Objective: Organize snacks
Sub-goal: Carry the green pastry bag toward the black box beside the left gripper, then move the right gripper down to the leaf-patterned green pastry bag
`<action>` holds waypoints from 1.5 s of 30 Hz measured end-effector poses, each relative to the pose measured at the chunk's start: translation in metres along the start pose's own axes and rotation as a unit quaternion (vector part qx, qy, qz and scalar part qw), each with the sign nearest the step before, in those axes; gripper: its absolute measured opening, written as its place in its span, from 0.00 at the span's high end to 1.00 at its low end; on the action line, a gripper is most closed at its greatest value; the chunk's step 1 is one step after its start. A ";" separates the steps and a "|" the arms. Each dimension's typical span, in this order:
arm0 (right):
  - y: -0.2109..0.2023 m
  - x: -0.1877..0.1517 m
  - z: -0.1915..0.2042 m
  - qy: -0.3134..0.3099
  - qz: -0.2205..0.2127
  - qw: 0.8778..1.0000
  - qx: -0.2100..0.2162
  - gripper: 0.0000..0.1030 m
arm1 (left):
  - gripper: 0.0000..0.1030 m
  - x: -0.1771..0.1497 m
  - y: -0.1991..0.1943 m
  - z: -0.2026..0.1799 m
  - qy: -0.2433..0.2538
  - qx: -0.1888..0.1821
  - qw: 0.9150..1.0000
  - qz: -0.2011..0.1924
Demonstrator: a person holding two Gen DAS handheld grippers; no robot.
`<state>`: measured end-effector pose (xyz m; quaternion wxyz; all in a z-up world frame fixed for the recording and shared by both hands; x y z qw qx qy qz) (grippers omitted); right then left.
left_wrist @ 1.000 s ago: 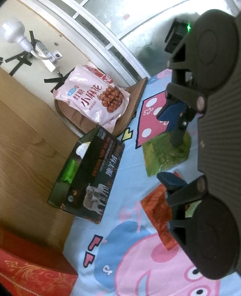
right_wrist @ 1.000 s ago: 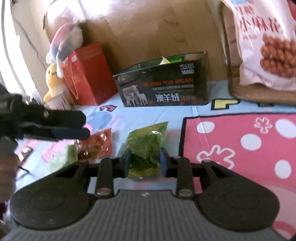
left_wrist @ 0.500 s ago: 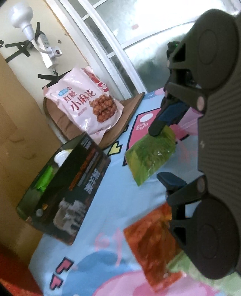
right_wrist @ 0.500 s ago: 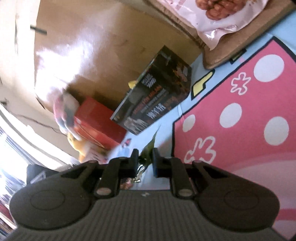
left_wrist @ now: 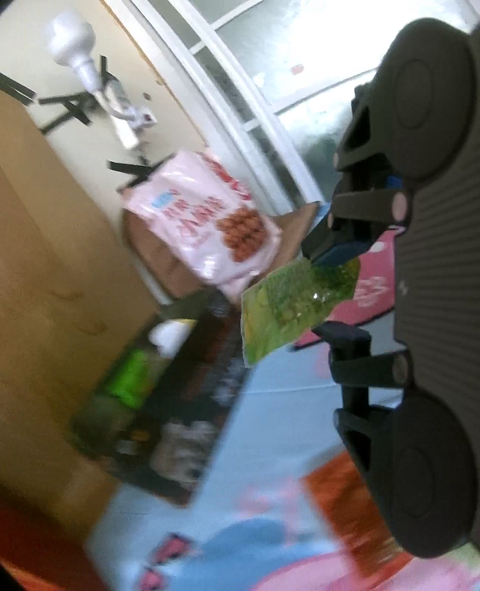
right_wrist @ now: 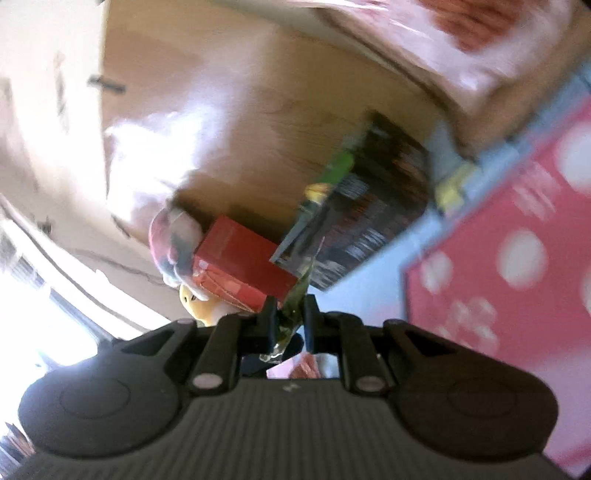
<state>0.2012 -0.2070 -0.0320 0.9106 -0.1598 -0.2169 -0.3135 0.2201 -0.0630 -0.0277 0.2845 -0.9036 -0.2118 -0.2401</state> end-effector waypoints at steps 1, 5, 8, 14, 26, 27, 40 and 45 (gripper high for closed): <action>0.009 0.007 0.008 -0.010 0.000 1.000 0.003 0.83 | 0.68 0.010 -0.005 -0.001 0.007 0.004 1.000 -0.011; 0.049 0.035 0.035 -0.064 -0.008 0.998 0.006 0.83 | 0.68 0.057 -0.019 -0.003 0.043 0.038 0.997 -0.056; 0.081 0.051 0.045 -0.127 -0.021 0.991 -0.024 0.83 | 0.67 0.088 -0.016 0.005 0.057 0.073 0.993 -0.071; 0.131 0.058 0.032 -0.216 -0.017 0.970 -0.107 0.81 | 0.65 0.118 0.010 0.034 0.068 0.149 0.984 -0.070; 0.067 0.009 0.054 -0.318 -0.046 0.938 -0.127 0.52 | 0.59 0.080 -0.046 0.030 0.089 0.154 0.979 -0.104; 0.062 -0.003 0.050 -0.315 -0.025 0.941 -0.124 0.52 | 0.56 0.071 -0.056 0.033 0.083 0.154 0.979 -0.105; 0.057 -0.102 0.040 -0.238 0.126 0.959 -0.087 0.52 | 0.52 -0.050 -0.144 0.075 -0.002 0.156 0.983 -0.093; 0.065 -0.134 0.046 -0.249 0.171 0.950 -0.078 0.70 | 0.55 -0.085 -0.152 0.076 -0.025 0.147 0.986 -0.076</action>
Point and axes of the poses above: each gripper's, at about its wrist camera, not at the fingertips, and y roughly the way its jaws point, z to its left, x to its top, the point moved 9 cm from there along y, roughly the way its jaws point, and after that the axes turned 2 degrees about y, right-handed, at the moved point
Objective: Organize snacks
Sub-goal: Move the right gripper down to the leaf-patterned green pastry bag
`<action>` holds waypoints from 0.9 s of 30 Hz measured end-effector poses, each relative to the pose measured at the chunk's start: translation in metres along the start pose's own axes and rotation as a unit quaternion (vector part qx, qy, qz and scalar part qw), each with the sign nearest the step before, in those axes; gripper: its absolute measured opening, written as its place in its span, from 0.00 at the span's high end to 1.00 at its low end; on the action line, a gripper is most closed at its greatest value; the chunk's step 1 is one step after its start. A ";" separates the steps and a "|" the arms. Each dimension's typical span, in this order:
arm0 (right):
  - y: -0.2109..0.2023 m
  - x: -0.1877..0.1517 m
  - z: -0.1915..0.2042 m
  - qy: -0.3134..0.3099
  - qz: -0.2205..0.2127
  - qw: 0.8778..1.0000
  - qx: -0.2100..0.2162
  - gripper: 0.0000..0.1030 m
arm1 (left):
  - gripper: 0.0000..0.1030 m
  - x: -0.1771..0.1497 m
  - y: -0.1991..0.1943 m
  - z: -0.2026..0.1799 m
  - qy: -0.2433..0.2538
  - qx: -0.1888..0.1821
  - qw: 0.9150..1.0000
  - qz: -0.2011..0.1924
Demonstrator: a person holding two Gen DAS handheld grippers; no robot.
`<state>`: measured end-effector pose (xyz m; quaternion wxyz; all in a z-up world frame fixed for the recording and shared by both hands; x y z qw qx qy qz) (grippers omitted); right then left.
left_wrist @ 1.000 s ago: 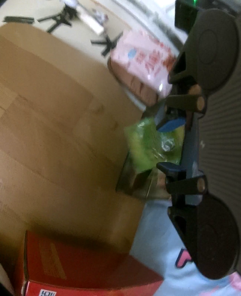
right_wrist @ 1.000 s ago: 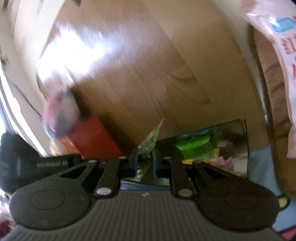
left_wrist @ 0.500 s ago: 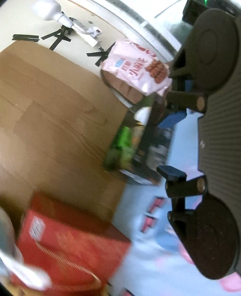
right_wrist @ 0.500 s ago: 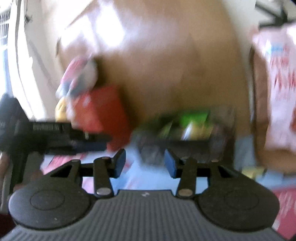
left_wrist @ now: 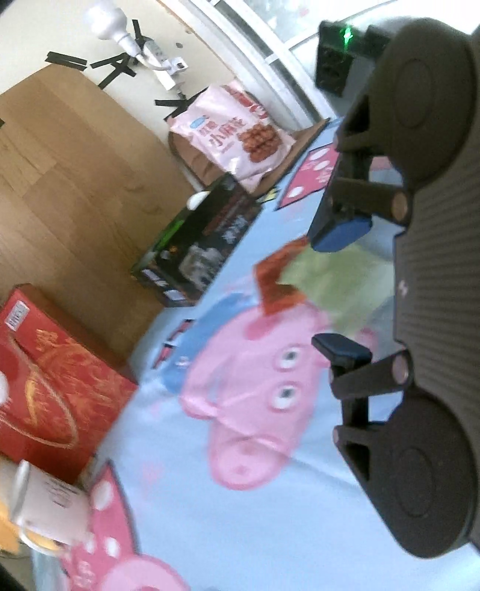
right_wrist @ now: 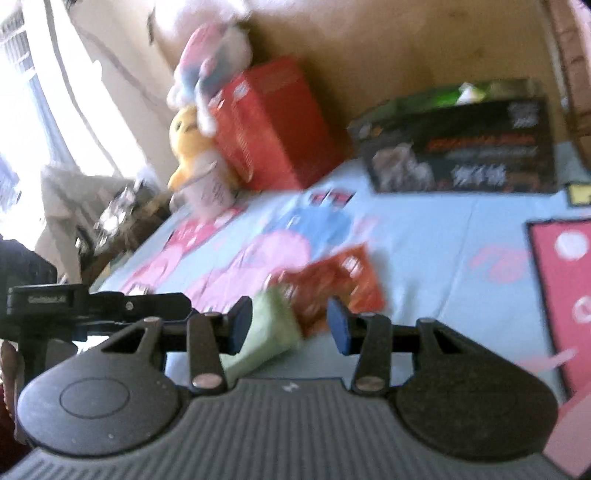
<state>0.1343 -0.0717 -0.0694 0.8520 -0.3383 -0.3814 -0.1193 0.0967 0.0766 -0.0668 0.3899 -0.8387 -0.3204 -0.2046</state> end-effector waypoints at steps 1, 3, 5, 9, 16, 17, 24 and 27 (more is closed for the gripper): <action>0.000 -0.004 0.003 0.001 0.001 1.000 0.006 0.71 | 0.56 -0.007 0.002 -0.001 -0.002 -0.003 1.000 0.010; -0.003 -0.008 0.007 0.007 0.003 1.000 0.013 0.73 | 0.62 -0.019 0.008 -0.004 0.003 -0.010 1.000 0.025; -0.012 -0.014 0.010 0.008 0.002 1.000 0.012 0.74 | 0.62 -0.022 0.009 -0.010 0.020 -0.003 1.000 0.020; -0.034 -0.039 0.018 -0.023 0.007 1.000 0.002 0.76 | 0.62 -0.026 0.024 -0.027 0.021 -0.030 0.998 0.045; -0.080 -0.051 -0.005 -0.011 -0.036 0.997 -0.068 0.75 | 0.61 -0.040 0.066 -0.078 0.093 -0.061 0.989 0.093; -0.086 -0.050 -0.010 -0.006 -0.042 0.996 -0.077 0.73 | 0.61 -0.042 0.072 -0.084 0.101 -0.065 0.988 0.099; -0.106 -0.047 -0.038 -0.032 -0.080 0.982 -0.170 0.49 | 0.55 -0.035 0.091 -0.103 0.180 0.016 0.980 0.086; -0.101 -0.049 -0.039 -0.027 -0.082 0.983 -0.161 0.48 | 0.49 -0.028 0.091 -0.100 0.208 0.067 0.974 0.067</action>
Point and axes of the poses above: each gripper's, at about its wrist camera, not at the fingertips, and y roughly the way its jaws point, z to its left, x to its top, the point moved 9 cm from there along y, roughly the way its jaws point, and after that the axes turned 2 degrees about y, right-handed, at the moved point
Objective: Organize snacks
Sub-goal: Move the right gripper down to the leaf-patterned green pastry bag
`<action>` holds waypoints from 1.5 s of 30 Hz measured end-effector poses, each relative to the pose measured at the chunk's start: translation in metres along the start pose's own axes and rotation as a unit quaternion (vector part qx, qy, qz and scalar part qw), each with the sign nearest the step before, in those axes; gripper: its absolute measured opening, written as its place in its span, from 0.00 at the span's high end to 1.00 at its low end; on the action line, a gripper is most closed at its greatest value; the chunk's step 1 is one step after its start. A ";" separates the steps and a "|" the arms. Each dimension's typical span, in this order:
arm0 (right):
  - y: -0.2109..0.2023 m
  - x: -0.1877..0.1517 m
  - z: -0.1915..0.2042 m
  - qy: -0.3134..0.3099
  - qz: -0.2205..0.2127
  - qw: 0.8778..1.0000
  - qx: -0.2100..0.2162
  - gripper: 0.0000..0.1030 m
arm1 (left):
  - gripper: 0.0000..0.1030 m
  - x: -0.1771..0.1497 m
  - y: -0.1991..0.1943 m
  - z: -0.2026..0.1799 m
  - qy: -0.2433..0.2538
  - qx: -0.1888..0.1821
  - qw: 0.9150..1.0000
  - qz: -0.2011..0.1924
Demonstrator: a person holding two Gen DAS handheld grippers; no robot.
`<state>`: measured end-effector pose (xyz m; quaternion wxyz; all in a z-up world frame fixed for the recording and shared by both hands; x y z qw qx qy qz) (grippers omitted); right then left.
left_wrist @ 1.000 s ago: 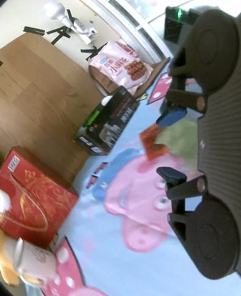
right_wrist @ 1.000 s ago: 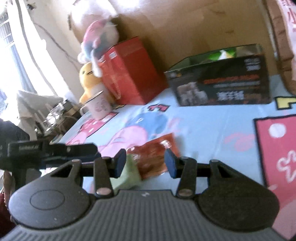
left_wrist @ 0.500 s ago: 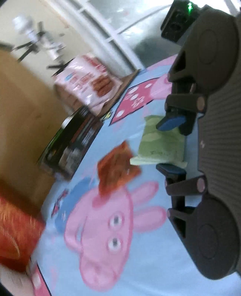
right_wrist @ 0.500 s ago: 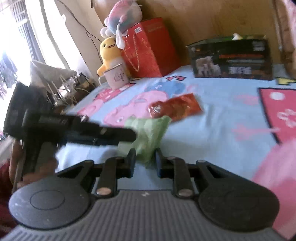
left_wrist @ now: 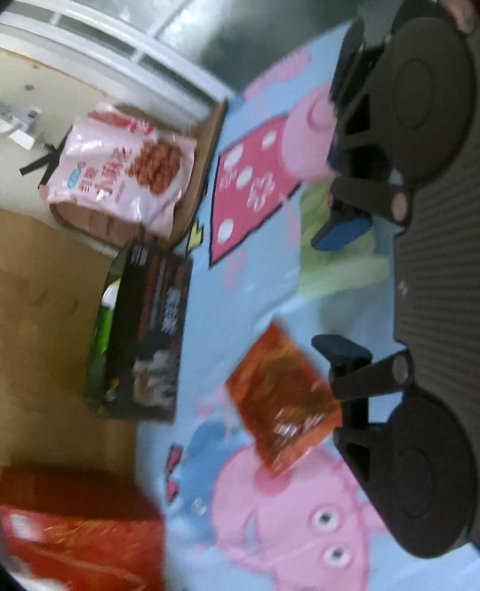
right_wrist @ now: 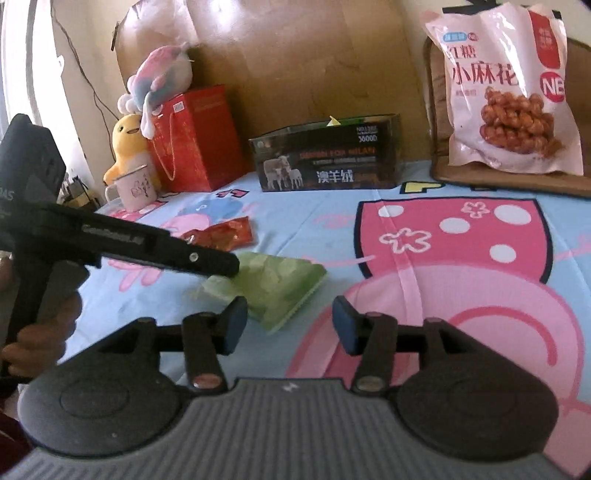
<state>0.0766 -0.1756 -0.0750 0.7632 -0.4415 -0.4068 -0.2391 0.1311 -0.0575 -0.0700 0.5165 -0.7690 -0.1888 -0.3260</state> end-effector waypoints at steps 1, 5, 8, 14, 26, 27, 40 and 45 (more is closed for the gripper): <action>0.002 -0.001 0.001 -0.004 0.000 1.000 0.000 0.48 | 0.48 0.001 0.001 0.002 -0.001 0.008 1.000 0.001; 0.004 0.000 0.003 -0.014 0.004 1.000 0.002 0.44 | 0.45 0.003 0.002 0.011 -0.014 0.019 1.000 0.003; 0.003 -0.001 0.004 -0.013 0.003 1.000 0.000 0.43 | 0.44 0.003 0.001 0.011 -0.009 0.031 0.999 0.000; 0.004 -0.001 0.006 -0.019 0.004 1.000 -0.003 0.42 | 0.40 0.001 0.000 0.013 -0.011 0.039 0.999 -0.001; 0.004 0.000 0.005 -0.009 0.003 1.000 0.005 0.39 | 0.33 0.000 0.000 0.014 -0.015 0.040 0.999 -0.002; 0.004 0.000 0.005 -0.008 0.003 1.000 0.005 0.39 | 0.33 -0.001 0.000 0.014 -0.015 0.040 0.999 -0.002; 0.005 0.000 0.005 0.002 0.001 1.000 0.009 0.38 | 0.28 0.001 0.004 0.013 -0.009 0.036 0.999 -0.006; 0.005 0.001 0.005 0.006 0.000 1.000 0.009 0.38 | 0.26 0.001 0.004 0.012 -0.006 0.036 0.999 -0.008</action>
Point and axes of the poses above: each gripper's, at about its wrist camera, not at the fingertips, and y roughly the way its jaws point, z to its left, x to its top, the point moved 9 cm from there along y, roughly the way its jaws point, and after that the axes turned 2 degrees about y, right-handed, at the moved point
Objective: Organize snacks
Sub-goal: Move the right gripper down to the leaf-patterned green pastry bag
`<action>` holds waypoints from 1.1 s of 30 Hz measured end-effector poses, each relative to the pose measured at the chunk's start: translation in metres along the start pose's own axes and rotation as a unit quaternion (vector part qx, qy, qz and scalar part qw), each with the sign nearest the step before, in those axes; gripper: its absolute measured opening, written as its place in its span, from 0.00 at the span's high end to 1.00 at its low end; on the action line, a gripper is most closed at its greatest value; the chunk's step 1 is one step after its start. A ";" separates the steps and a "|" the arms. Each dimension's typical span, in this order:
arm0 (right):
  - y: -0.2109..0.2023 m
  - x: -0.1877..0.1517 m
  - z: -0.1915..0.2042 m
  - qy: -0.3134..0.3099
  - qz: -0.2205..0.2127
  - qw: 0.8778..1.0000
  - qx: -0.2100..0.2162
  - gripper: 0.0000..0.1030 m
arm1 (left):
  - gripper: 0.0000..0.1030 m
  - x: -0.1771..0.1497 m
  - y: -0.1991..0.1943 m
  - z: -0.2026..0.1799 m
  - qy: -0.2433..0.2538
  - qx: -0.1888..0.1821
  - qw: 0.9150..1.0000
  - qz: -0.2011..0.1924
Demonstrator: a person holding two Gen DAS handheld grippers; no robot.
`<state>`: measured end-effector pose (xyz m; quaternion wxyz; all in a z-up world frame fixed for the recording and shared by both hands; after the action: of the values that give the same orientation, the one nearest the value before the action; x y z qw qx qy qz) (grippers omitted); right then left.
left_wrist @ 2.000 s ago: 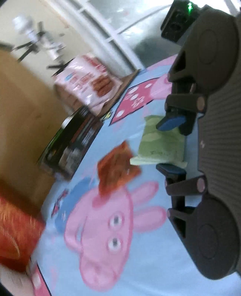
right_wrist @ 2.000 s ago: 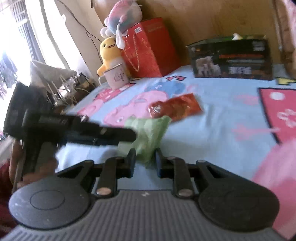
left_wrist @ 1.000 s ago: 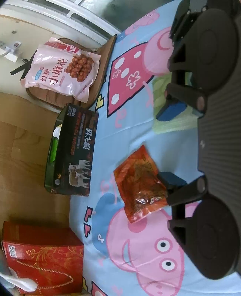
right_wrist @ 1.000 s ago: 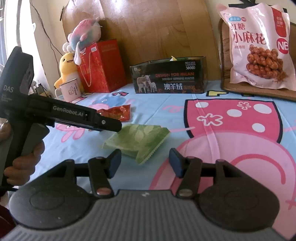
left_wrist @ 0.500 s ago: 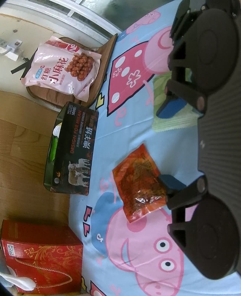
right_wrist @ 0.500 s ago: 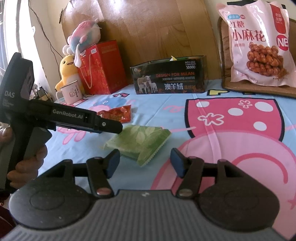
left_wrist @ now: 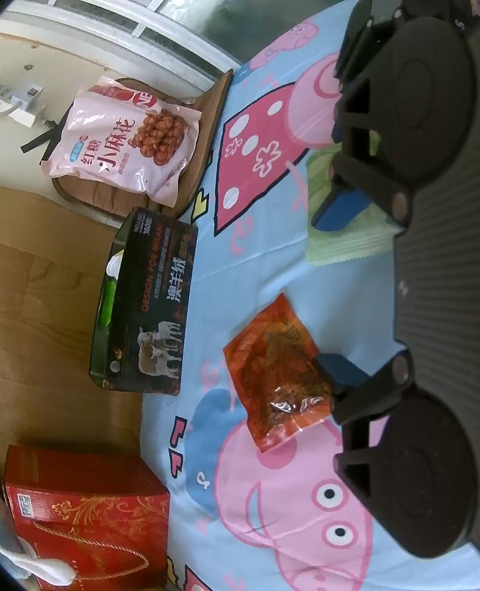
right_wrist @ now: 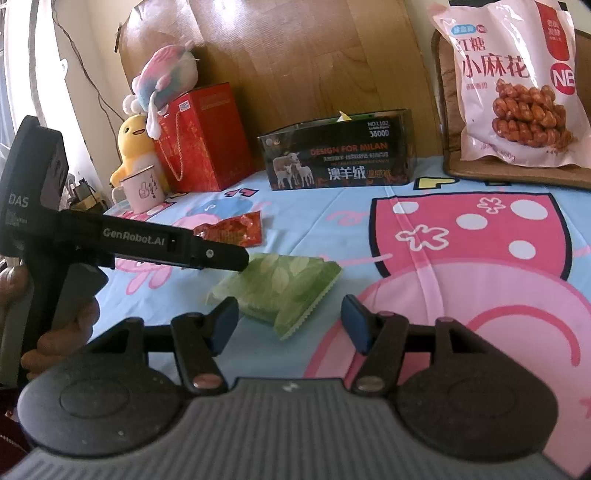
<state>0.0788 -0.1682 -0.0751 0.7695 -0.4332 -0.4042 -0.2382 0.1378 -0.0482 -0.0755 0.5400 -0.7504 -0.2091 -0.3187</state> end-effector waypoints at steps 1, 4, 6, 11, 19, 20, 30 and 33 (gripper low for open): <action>0.000 0.000 0.000 0.000 0.000 1.000 0.000 0.38 | 0.25 0.000 0.000 0.000 0.001 0.000 1.000 0.000; 0.003 0.002 0.001 -0.001 0.001 1.000 0.001 0.37 | 0.24 -0.001 0.000 -0.001 0.005 0.001 1.000 -0.001; 0.006 0.003 0.002 -0.005 0.002 1.000 0.001 0.37 | 0.24 -0.001 0.000 -0.002 0.006 0.002 1.000 -0.001; 0.008 0.004 0.002 -0.004 0.004 1.000 0.006 0.37 | 0.24 -0.002 0.001 -0.002 0.006 0.002 1.000 -0.002; 0.008 0.004 0.002 -0.002 0.003 1.000 0.008 0.37 | 0.24 -0.002 0.000 -0.002 0.008 0.000 1.000 -0.004; 0.008 0.004 0.002 -0.002 0.003 1.000 0.008 0.37 | 0.24 -0.002 0.000 -0.002 0.009 -0.001 1.000 -0.004; 0.008 0.004 0.003 -0.005 0.004 1.000 0.006 0.37 | 0.24 -0.006 -0.007 0.002 -0.006 -0.027 0.999 -0.021; 0.008 0.004 0.003 -0.004 0.004 1.000 0.006 0.37 | 0.24 -0.007 -0.010 0.002 -0.016 -0.041 0.999 -0.022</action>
<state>0.0857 -0.1614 -0.0744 0.7714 -0.4308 -0.4075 -0.2309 0.1269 -0.0429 -0.0741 0.4983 -0.7720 -0.2215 -0.3266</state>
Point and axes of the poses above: each gripper's, at about its wrist camera, not at the fingertips, and y roughly the way its jaws point, z to its left, x to its top, the point moved 9 cm from there along y, roughly the way its jaws point, and after that the axes turned 2 degrees about y, right-handed, at the moved point
